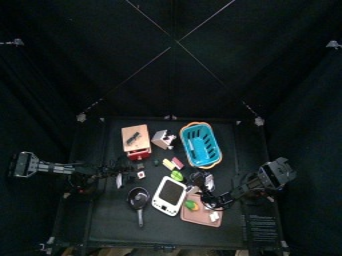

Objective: Grab green sushi piece

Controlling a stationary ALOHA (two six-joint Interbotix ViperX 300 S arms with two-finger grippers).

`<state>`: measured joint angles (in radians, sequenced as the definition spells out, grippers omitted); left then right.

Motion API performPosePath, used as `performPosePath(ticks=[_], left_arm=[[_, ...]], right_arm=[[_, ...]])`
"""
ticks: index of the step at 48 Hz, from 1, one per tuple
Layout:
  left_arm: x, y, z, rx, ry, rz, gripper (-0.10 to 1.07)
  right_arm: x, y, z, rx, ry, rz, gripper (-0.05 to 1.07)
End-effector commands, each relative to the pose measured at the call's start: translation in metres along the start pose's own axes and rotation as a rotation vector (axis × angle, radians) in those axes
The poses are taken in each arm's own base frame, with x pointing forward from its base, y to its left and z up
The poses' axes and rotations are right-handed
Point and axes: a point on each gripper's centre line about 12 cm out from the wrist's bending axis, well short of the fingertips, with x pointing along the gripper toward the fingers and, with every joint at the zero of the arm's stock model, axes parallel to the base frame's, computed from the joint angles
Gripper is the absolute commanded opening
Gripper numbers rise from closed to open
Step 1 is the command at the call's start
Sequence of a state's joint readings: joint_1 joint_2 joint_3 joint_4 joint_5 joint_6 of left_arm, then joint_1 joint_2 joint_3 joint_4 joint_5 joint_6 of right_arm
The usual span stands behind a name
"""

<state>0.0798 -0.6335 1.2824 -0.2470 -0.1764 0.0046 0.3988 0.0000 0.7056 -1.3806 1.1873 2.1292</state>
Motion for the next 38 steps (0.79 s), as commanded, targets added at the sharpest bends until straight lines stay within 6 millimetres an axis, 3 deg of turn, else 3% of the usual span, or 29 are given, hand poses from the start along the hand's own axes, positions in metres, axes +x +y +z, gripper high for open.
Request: performPosePath(ticks=[1,15,23,38], left_arm=[[0.001,0.002,0.0,-0.01,0.038,0.009,0.84],[0.002,-0.004,0.008,-0.014,0.114,-0.005,0.84],[0.002,-0.006,0.006,-0.015,0.182,-0.011,0.84],[0.003,-0.003,0.004,0.054,0.206,0.001,0.84]], right_arm=[[0.004,0.002,0.02,0.094,0.038,-0.028,1.04],[-0.005,0.008,0.073,0.042,0.031,0.028,1.04],[0.001,0.012,0.054,-0.008,0.082,0.022,1.04],[0.026,0.009,0.035,-0.034,0.148,0.022,1.04]])
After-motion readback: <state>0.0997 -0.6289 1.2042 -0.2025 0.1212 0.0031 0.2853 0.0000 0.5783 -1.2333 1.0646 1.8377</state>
